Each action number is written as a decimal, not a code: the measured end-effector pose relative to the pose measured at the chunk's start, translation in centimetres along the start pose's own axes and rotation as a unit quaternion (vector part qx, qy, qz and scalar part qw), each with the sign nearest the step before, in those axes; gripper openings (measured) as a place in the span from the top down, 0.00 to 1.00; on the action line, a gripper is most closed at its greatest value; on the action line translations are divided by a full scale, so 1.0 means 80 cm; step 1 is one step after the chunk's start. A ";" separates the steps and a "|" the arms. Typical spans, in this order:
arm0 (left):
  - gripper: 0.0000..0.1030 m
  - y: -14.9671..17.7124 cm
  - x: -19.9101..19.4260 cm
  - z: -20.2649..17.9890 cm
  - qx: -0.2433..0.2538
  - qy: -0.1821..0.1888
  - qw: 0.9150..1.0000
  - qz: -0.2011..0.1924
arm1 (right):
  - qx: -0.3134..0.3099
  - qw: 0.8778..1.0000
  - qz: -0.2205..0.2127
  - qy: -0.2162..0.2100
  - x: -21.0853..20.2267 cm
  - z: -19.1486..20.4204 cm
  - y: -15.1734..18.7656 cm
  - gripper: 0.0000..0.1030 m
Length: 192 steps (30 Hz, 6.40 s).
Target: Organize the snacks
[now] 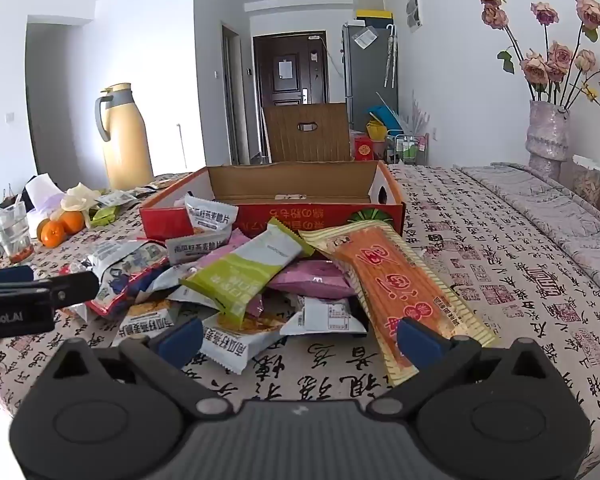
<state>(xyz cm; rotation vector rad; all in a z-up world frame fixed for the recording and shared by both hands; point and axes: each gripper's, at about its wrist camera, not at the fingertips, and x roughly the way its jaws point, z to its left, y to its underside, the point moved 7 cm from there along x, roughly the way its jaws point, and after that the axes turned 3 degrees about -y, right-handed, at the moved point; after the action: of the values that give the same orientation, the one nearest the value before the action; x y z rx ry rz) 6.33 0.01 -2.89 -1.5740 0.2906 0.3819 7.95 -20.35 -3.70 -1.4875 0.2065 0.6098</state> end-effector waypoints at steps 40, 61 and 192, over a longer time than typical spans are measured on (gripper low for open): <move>0.00 0.010 0.009 0.001 -0.007 0.002 1.000 0.018 | 0.003 1.000 0.009 -0.003 0.009 0.000 0.004 0.00; 0.00 0.012 0.014 0.000 -0.014 0.006 1.000 0.026 | 0.011 1.000 0.014 -0.001 0.010 -0.004 0.006 0.00; 0.56 0.030 0.090 -0.042 -0.022 -0.015 0.987 0.161 | 0.032 0.997 -0.022 -0.060 0.021 -0.060 -0.025 0.81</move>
<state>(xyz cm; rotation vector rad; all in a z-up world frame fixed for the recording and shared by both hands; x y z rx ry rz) 12.10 -3.11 -8.05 -1.5652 0.5179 0.6656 11.50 -24.51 -3.24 -1.3859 0.0979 0.6495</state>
